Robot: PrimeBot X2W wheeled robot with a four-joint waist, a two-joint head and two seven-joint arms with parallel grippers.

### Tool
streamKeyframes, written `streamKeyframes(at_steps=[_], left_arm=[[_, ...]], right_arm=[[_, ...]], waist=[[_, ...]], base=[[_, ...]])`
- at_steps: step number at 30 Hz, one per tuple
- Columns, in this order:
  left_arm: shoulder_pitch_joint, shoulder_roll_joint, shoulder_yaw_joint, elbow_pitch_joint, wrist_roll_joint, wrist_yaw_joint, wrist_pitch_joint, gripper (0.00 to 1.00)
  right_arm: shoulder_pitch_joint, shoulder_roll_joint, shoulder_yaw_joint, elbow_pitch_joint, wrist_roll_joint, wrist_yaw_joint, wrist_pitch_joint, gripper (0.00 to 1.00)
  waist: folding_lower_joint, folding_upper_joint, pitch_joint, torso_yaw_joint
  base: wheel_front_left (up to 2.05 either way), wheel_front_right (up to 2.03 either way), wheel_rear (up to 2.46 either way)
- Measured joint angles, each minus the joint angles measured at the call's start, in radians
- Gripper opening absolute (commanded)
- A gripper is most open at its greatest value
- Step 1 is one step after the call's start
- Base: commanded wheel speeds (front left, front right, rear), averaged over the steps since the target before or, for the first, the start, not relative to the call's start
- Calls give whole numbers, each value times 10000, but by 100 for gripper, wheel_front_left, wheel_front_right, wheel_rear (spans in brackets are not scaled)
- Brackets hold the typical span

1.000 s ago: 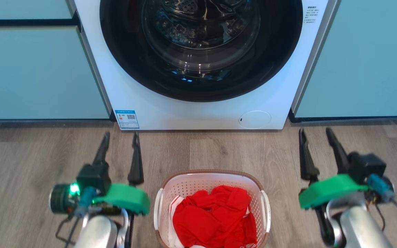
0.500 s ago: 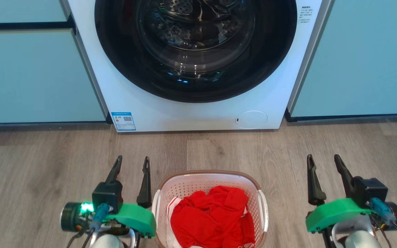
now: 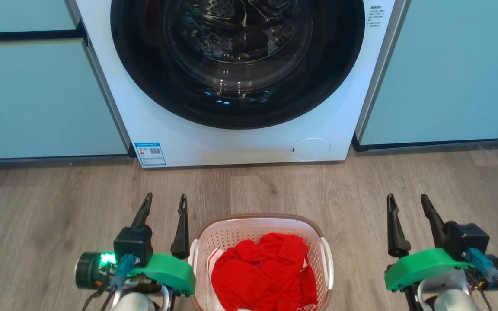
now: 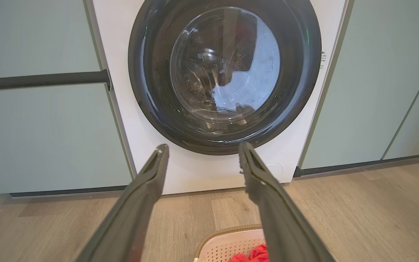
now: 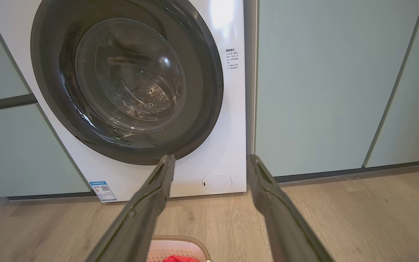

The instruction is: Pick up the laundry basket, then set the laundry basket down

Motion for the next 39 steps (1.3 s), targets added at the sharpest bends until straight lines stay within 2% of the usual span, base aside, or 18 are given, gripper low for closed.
streamKeyframes(at_steps=[39], left_arm=[[0,0,4,167,-909,-313,0,100]], right_arm=[[-23,12,56,244,-19,-2,0,100]], waist=[[1,0,-32,28]], base=[[0,0,0]])
